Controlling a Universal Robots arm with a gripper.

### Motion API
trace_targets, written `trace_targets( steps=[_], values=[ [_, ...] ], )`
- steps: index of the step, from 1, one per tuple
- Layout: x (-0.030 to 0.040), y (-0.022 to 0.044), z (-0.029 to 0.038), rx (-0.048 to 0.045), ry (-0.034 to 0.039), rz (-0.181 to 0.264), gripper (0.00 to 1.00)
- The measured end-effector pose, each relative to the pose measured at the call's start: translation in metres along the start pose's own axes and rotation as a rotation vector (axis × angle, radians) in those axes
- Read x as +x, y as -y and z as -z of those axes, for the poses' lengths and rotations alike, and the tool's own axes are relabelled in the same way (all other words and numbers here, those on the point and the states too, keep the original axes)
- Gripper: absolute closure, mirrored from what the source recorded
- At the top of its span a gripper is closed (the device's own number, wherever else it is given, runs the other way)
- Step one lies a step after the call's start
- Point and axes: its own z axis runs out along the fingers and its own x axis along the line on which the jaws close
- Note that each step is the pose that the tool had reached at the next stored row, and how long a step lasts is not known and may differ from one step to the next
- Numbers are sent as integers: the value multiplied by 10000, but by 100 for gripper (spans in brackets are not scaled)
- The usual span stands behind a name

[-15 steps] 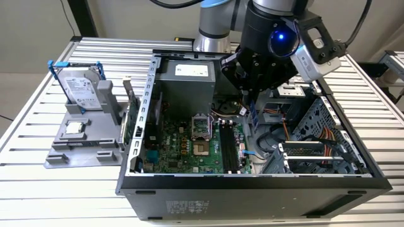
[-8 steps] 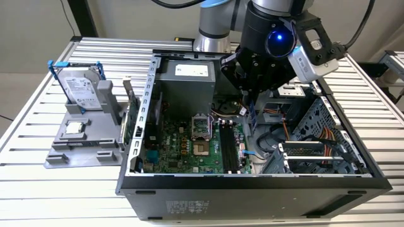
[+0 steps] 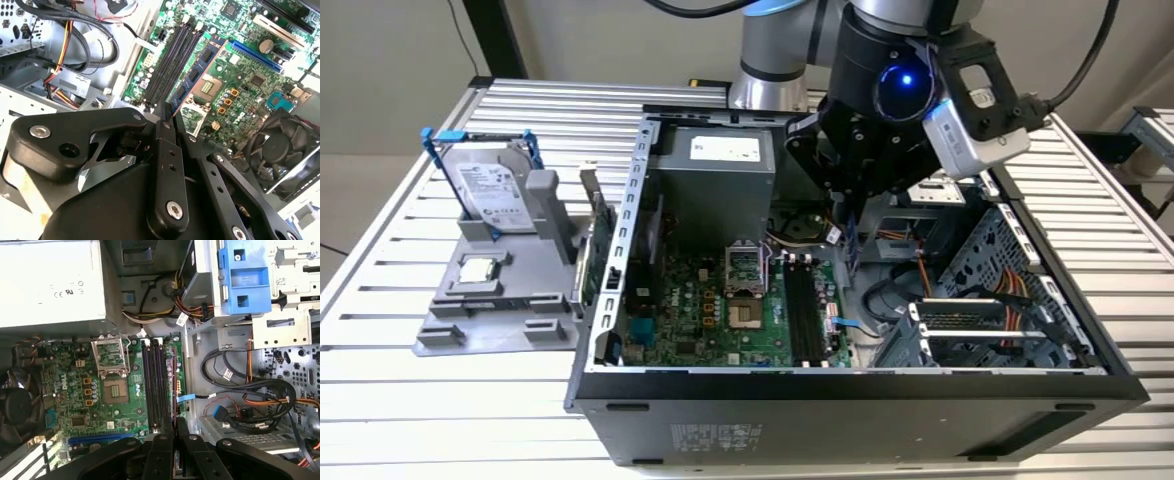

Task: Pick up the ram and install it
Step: 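Insert the ram into the slot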

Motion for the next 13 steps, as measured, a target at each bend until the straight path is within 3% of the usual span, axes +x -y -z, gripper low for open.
trace_targets(
  steps=[13],
  values=[
    [0, -1, -30, 49, 20, -916, 100]
  ],
)
